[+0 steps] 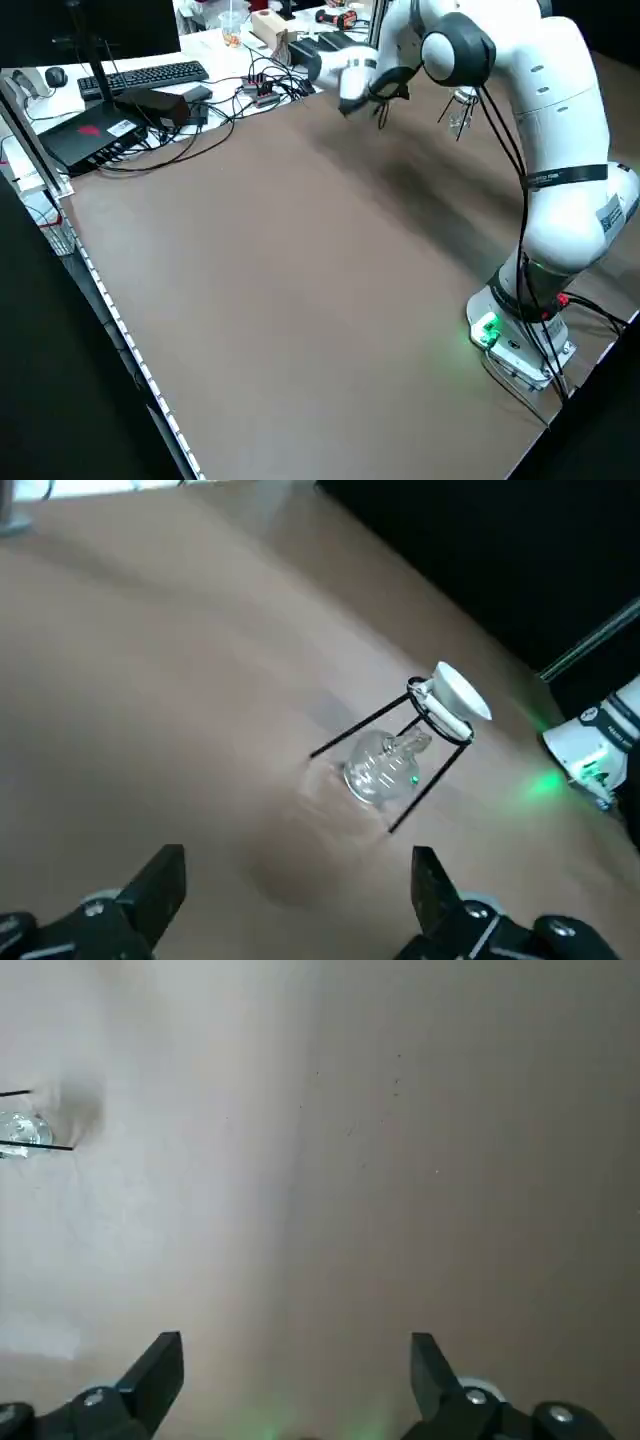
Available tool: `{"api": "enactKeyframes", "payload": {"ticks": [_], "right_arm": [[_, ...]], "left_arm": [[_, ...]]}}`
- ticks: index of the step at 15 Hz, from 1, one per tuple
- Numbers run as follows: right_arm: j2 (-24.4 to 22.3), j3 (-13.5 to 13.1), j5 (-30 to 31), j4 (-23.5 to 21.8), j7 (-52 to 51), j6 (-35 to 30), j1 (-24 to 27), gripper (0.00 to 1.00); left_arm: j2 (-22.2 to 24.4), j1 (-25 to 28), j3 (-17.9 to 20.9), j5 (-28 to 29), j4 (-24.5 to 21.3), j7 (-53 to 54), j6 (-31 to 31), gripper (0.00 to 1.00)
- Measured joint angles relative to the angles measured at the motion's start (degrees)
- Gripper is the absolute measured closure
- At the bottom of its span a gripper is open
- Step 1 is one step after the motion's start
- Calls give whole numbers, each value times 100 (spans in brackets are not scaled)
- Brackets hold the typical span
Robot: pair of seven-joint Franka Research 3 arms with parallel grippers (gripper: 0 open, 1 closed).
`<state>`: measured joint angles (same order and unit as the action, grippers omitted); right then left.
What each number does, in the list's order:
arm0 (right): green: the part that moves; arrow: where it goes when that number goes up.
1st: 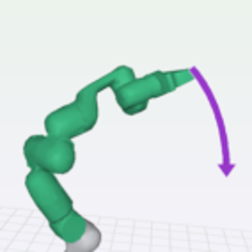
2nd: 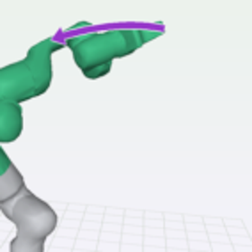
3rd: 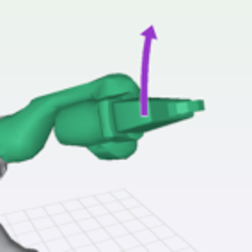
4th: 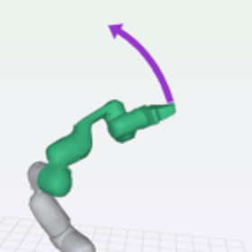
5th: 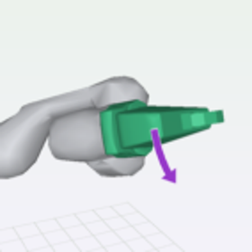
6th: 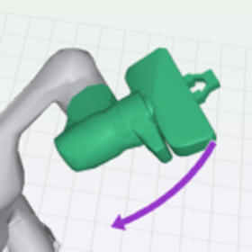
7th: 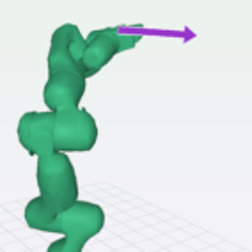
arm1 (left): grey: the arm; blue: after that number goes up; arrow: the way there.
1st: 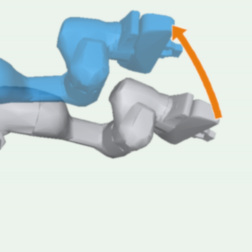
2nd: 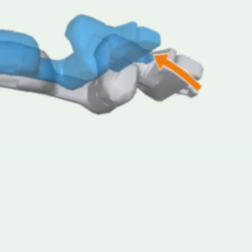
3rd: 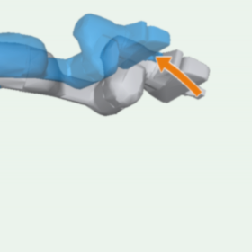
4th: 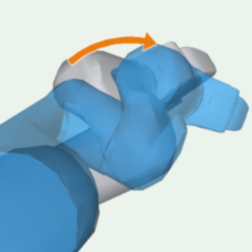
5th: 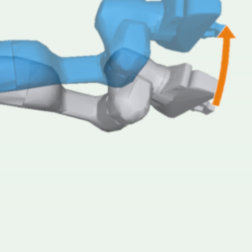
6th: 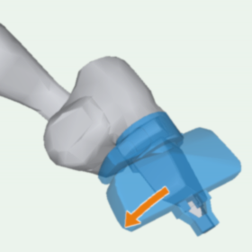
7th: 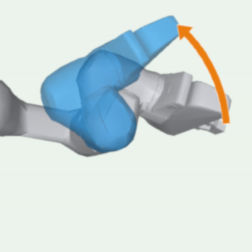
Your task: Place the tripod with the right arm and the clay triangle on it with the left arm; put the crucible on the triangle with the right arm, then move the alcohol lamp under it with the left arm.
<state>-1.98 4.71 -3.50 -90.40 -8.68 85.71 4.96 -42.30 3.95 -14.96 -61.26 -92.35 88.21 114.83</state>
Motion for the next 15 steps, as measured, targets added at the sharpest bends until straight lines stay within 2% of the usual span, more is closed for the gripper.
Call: {"api": "enactKeyframes", "payload": {"ticks": [3,4,9,15], "right_arm": [[-5,19,0,0,0,4,-5,0],[-19,24,1,1,0,4,-6,0],[-30,29,1,0,0,5,-6,0],[-31,31,1,0,0,31,-6,0]], "left_arm": [[458,129,19,957,182,-1811,-266,0],[838,180,29,1644,218,-2895,-344,0],[1837,232,45,3939,212,-5542,-652,0],[2867,245,58,5867,210,-8108,-1669,0]]}}
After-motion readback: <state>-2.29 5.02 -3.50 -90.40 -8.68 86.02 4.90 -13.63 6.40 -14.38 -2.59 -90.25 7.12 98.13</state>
